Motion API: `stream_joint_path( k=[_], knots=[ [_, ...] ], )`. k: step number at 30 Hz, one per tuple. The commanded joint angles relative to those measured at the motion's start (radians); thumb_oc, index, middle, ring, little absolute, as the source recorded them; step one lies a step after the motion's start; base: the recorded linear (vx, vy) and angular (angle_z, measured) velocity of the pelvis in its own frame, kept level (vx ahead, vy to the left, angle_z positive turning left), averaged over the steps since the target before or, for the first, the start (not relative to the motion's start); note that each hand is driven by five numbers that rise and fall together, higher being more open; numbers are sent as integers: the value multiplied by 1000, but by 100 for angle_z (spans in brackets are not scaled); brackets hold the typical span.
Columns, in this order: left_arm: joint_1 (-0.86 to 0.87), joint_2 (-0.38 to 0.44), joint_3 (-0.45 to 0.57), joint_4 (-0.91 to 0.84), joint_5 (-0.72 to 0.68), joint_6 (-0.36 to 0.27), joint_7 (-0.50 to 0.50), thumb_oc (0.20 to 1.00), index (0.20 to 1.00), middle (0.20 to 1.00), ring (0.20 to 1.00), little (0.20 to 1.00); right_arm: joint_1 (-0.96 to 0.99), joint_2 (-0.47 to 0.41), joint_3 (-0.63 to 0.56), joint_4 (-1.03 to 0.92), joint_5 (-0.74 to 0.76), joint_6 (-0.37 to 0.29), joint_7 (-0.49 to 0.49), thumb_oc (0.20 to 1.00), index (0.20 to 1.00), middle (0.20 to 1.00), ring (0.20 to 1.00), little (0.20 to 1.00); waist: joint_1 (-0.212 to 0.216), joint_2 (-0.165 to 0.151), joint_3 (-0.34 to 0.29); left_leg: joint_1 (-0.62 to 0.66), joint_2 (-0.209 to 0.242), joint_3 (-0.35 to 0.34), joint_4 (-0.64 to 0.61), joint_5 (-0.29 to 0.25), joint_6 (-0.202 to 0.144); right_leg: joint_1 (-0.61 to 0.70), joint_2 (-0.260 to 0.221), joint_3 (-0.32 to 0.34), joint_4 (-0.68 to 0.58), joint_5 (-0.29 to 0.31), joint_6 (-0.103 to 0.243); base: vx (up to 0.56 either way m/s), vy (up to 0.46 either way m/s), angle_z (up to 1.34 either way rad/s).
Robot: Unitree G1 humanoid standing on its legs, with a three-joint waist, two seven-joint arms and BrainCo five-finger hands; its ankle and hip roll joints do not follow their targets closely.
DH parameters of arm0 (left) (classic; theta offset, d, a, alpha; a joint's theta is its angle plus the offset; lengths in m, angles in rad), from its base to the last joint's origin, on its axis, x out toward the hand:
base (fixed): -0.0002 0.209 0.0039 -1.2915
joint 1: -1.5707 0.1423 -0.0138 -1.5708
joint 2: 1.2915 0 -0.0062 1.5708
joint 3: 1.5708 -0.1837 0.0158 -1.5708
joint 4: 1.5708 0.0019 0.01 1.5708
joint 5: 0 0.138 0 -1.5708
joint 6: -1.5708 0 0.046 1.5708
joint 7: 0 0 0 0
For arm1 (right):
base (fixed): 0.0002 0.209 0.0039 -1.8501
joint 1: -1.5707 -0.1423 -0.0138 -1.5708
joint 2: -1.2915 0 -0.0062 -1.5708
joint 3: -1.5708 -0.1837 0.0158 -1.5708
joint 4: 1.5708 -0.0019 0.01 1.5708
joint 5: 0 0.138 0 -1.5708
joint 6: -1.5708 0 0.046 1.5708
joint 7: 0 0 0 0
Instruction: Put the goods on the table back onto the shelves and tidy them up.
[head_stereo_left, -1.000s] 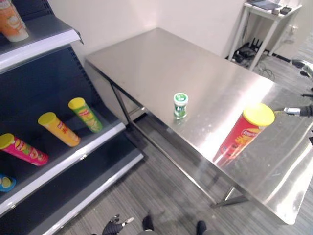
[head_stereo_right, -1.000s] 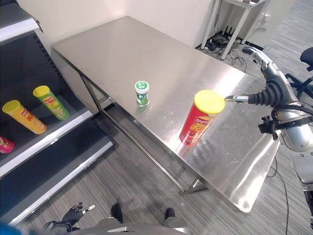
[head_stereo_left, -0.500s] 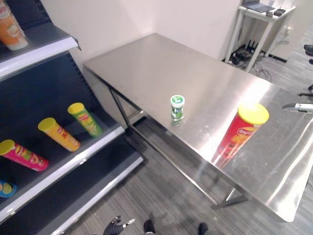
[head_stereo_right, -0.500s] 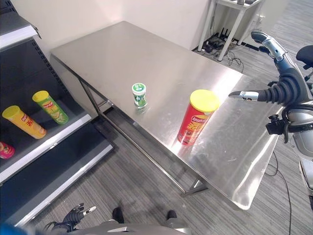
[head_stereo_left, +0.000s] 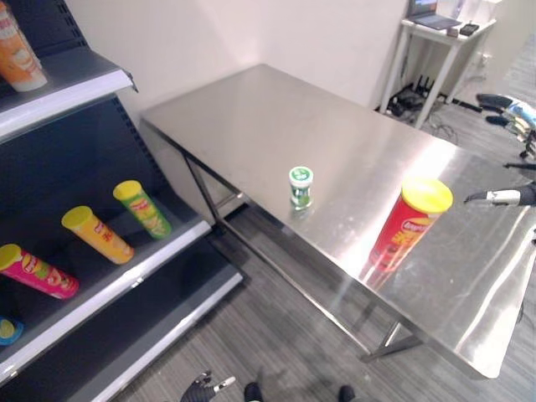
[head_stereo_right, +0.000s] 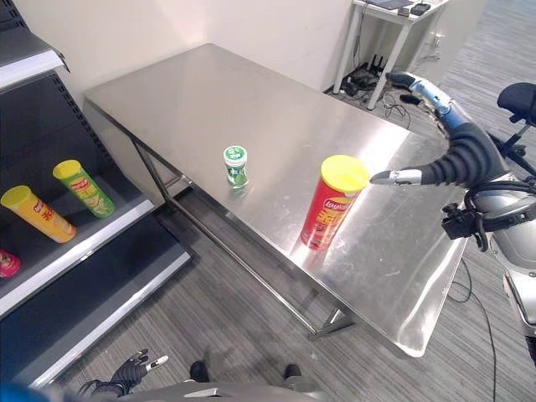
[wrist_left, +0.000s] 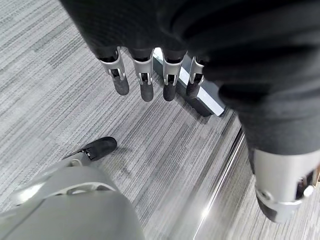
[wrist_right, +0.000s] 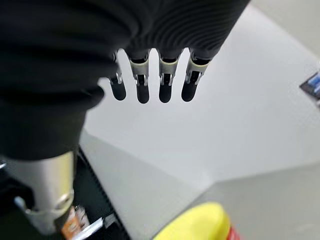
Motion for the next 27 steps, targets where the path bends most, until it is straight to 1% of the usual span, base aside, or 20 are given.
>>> stream_joint_path(
  k=[1, 13, 16, 21, 27],
  knots=[
    [-74, 7, -29, 38, 35, -40, -11, 1000, 1000, 1000, 1000, 1000, -28, -77, -1, -75, 91, -26, 37, 1000, 1000, 1000, 1000, 1000, 36, 2, 4, 36, 96, -106, 6, -52, -86, 18, -70, -120, 16, -37, 67, 0, 0, 0],
    [-78, 2, -35, 39, 42, -43, -20, 1000, 1000, 1000, 1000, 1000, 1, -148, 67, -56, 5, -5, 53, 1000, 1000, 1000, 1000, 1000, 33, -3, 3, 38, 96, -103, 6, -52, -89, 22, -75, -125, 16, -33, 69, 0, 0, 0],
    [-78, 4, -35, 39, 41, -44, -20, 1000, 1000, 1000, 1000, 1000, 33, -172, 75, -52, -14, -3, 59, 1000, 1000, 1000, 1000, 1000, 33, -3, 5, 33, 96, -108, 6, -50, -90, 21, -74, -129, 16, -34, 68, 0, 0, 0],
    [-76, 8, -33, 36, 42, -43, -21, 1000, 1000, 1000, 1000, 1000, 56, -183, 92, -43, -51, 3, 60, 1000, 1000, 1000, 1000, 1000, 32, -4, 7, 31, 98, -109, 6, -47, -91, 21, -73, -132, 16, -32, 67, 0, 0, 0],
    [-76, 13, -40, 25, 39, -42, -16, 1000, 1000, 1000, 1000, 1000, 4, -186, 182, 6, -111, 10, 42, 1000, 1000, 1000, 1000, 1000, 40, -3, 8, 31, 99, -111, 6, -47, -92, 24, -73, -136, 16, -36, 66, 0, 0, 0]
  ],
)
